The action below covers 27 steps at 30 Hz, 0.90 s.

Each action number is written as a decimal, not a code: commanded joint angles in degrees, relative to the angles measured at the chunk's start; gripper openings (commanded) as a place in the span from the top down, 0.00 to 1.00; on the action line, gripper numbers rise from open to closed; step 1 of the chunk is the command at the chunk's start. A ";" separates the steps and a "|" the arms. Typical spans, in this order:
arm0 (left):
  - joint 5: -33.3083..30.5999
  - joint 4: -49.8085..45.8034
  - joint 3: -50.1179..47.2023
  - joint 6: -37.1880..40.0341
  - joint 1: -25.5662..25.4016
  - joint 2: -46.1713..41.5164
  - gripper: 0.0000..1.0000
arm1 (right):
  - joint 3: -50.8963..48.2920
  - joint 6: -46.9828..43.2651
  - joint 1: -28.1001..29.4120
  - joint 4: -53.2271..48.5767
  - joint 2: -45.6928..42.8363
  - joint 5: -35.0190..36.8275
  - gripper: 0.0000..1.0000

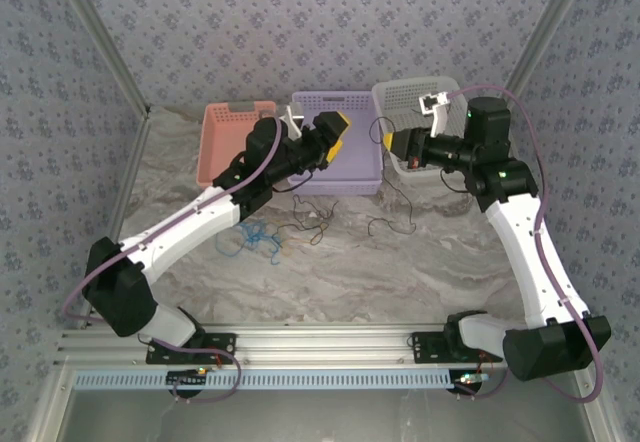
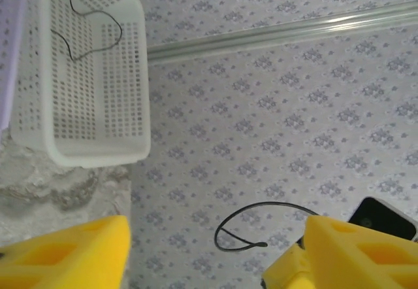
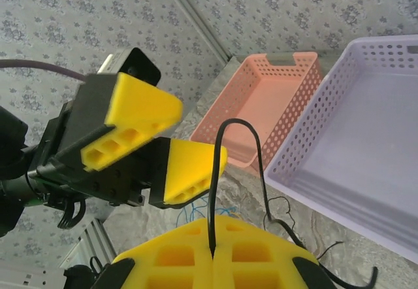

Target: Untangle the cables

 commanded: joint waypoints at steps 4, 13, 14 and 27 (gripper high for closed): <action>3.91 -4.61 3.60 8.78 -1.64 -1.00 0.59 | 0.63 0.87 0.25 1.49 1.91 -2.27 1.00; 6.90 0.84 1.73 9.44 -4.45 3.27 0.51 | 0.83 2.87 1.86 0.89 3.08 -2.50 1.00; 6.77 0.60 2.07 9.45 -4.53 3.89 0.51 | 0.66 3.06 2.05 1.10 2.99 -2.47 1.00; 2.20 3.84 1.66 10.31 -4.54 4.83 0.50 | -1.59 4.48 4.05 1.59 0.46 -1.18 1.00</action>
